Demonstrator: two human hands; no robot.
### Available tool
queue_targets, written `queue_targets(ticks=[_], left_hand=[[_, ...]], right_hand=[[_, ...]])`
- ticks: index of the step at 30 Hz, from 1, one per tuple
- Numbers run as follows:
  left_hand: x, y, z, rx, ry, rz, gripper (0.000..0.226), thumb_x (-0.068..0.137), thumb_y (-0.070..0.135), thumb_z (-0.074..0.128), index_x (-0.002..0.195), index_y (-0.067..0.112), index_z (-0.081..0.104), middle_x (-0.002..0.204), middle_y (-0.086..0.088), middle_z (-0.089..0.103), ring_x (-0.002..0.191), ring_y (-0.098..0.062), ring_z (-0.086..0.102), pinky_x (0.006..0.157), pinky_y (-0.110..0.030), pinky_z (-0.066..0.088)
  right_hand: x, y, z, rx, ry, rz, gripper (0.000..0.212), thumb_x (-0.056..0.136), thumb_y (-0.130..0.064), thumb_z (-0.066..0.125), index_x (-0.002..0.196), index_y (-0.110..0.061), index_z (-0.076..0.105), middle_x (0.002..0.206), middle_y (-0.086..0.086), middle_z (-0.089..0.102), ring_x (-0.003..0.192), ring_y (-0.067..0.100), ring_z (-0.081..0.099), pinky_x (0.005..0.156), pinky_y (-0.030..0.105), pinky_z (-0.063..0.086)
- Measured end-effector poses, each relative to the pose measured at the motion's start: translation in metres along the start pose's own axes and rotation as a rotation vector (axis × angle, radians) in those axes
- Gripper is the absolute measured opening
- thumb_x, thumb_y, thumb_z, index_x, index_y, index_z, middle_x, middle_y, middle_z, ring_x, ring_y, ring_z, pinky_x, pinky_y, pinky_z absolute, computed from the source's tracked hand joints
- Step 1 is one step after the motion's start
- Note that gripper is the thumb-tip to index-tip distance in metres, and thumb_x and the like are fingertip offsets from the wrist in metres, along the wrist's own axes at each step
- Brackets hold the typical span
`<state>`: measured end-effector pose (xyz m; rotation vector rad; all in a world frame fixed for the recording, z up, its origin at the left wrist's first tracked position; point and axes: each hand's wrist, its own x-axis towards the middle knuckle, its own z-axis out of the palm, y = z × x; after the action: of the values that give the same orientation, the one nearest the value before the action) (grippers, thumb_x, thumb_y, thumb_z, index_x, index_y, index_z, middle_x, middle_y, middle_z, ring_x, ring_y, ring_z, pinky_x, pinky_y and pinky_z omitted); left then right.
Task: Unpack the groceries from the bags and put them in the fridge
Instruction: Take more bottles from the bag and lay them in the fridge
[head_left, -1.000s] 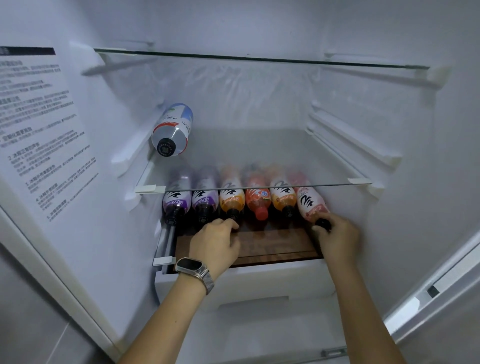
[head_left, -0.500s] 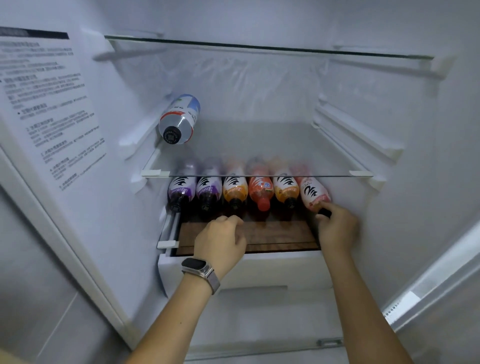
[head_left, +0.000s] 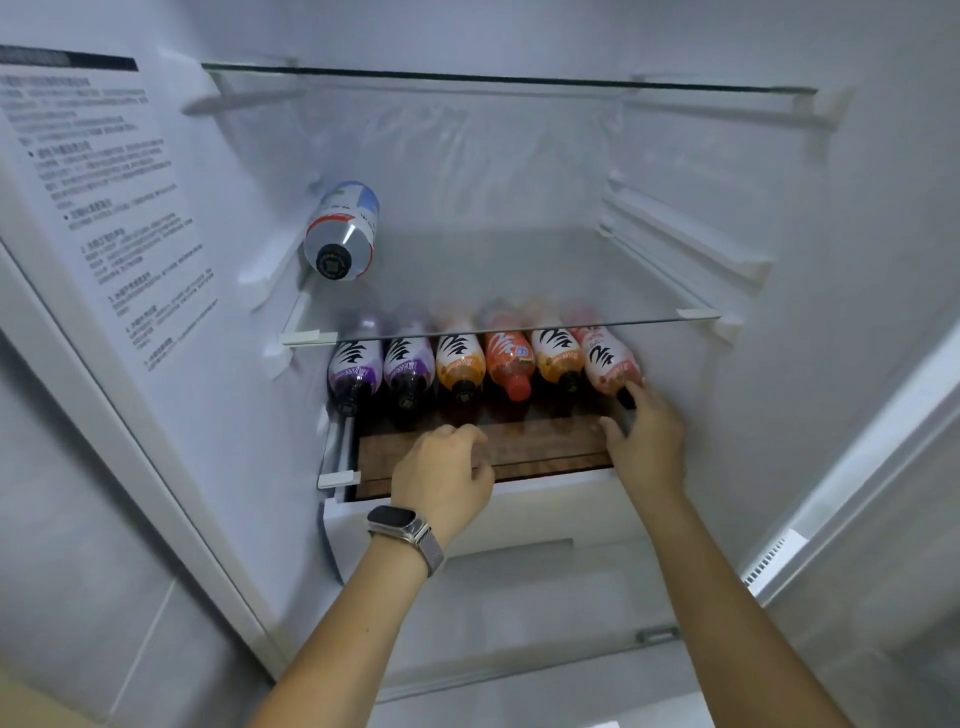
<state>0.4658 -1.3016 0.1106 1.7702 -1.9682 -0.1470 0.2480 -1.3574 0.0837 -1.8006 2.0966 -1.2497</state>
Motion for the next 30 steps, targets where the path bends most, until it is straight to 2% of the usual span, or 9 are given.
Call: queue_targets(ticks=[3,7,11,13,21,24,26,28,30], left_hand=[[0.000,0.004,0.003,-0.019,-0.007,0.032,0.029,0.089,0.030,0.053,0.117,0.029,0.060,0.111,0.004,0.061,0.100,-0.019,0.059,0.064,-0.026,0.040],[0.000,0.018,0.011,-0.065,-0.034,0.100,0.031,0.087,0.029,0.054,0.117,0.027,0.060,0.114,0.001,0.062,0.104,-0.020,0.058,0.074,-0.030,0.047],[0.000,0.037,0.018,-0.100,-0.036,0.176,0.029,0.088,0.030,0.054,0.117,0.026,0.061,0.112,0.001,0.063,0.101,-0.019,0.059,0.072,-0.029,0.048],[-0.001,0.044,0.024,-0.099,-0.062,0.221,0.029,0.089,0.031,0.054,0.116,0.026,0.060,0.112,0.002,0.062,0.101,-0.019,0.059,0.073,-0.030,0.050],[-0.021,0.075,0.051,-0.065,-0.159,0.431,0.037,0.093,0.035,0.048,0.129,0.030,0.051,0.123,0.008,0.059,0.110,-0.013,0.056,0.083,-0.027,0.048],[-0.035,0.080,0.062,-0.103,-0.167,0.484,0.035,0.093,0.034,0.051,0.127,0.028,0.055,0.117,0.005,0.063,0.099,-0.014,0.061,0.075,-0.028,0.049],[-0.048,0.082,0.072,-0.118,-0.225,0.505,0.032,0.092,0.034,0.054,0.123,0.026,0.059,0.109,0.004,0.067,0.089,-0.015,0.064,0.069,-0.028,0.051],[-0.065,0.084,0.082,-0.107,-0.302,0.536,0.025,0.087,0.033,0.061,0.111,0.026,0.065,0.094,0.005,0.070,0.076,-0.015,0.065,0.060,-0.029,0.052],[-0.083,0.086,0.093,-0.085,-0.324,0.594,0.014,0.082,0.035,0.062,0.093,0.029,0.067,0.074,0.008,0.068,0.057,-0.012,0.063,0.044,-0.028,0.050]], right_hand=[[-0.024,-0.007,-0.003,0.062,0.067,-0.050,0.050,0.084,-0.006,0.068,0.132,-0.004,0.054,0.144,0.013,0.047,0.134,0.028,0.043,0.110,0.038,0.035],[-0.049,-0.011,-0.014,0.078,0.085,-0.106,0.045,0.083,-0.006,0.065,0.128,-0.008,0.059,0.141,0.007,0.052,0.132,0.022,0.046,0.108,0.027,0.033],[-0.063,-0.012,-0.026,0.109,0.093,-0.143,0.041,0.085,-0.009,0.064,0.126,-0.011,0.060,0.135,0.005,0.057,0.128,0.020,0.050,0.107,0.039,0.040],[-0.069,-0.014,-0.032,0.131,0.090,-0.152,0.040,0.086,-0.010,0.063,0.126,-0.012,0.060,0.134,0.003,0.057,0.127,0.018,0.050,0.106,0.039,0.041],[-0.109,0.001,-0.056,0.130,-0.049,-0.021,0.040,0.094,-0.016,0.055,0.134,-0.019,0.051,0.135,-0.006,0.054,0.125,0.008,0.048,0.106,0.015,0.032],[-0.139,0.013,-0.065,0.131,-0.144,0.061,0.040,0.098,-0.021,0.051,0.138,-0.027,0.046,0.137,-0.015,0.048,0.121,-0.005,0.042,0.108,0.010,0.028],[-0.165,0.024,-0.074,0.144,-0.206,0.090,0.040,0.099,-0.022,0.049,0.138,-0.029,0.043,0.135,-0.019,0.046,0.121,-0.009,0.040,0.110,0.012,0.030],[-0.194,0.038,-0.087,0.098,-0.258,0.115,0.041,0.099,-0.024,0.046,0.139,-0.029,0.042,0.137,-0.019,0.045,0.125,-0.007,0.039,0.107,0.004,0.023],[-0.223,0.057,-0.104,-0.019,-0.310,0.176,0.043,0.098,-0.036,0.037,0.140,-0.029,0.042,0.139,-0.018,0.045,0.128,-0.005,0.035,0.101,-0.004,0.013]])
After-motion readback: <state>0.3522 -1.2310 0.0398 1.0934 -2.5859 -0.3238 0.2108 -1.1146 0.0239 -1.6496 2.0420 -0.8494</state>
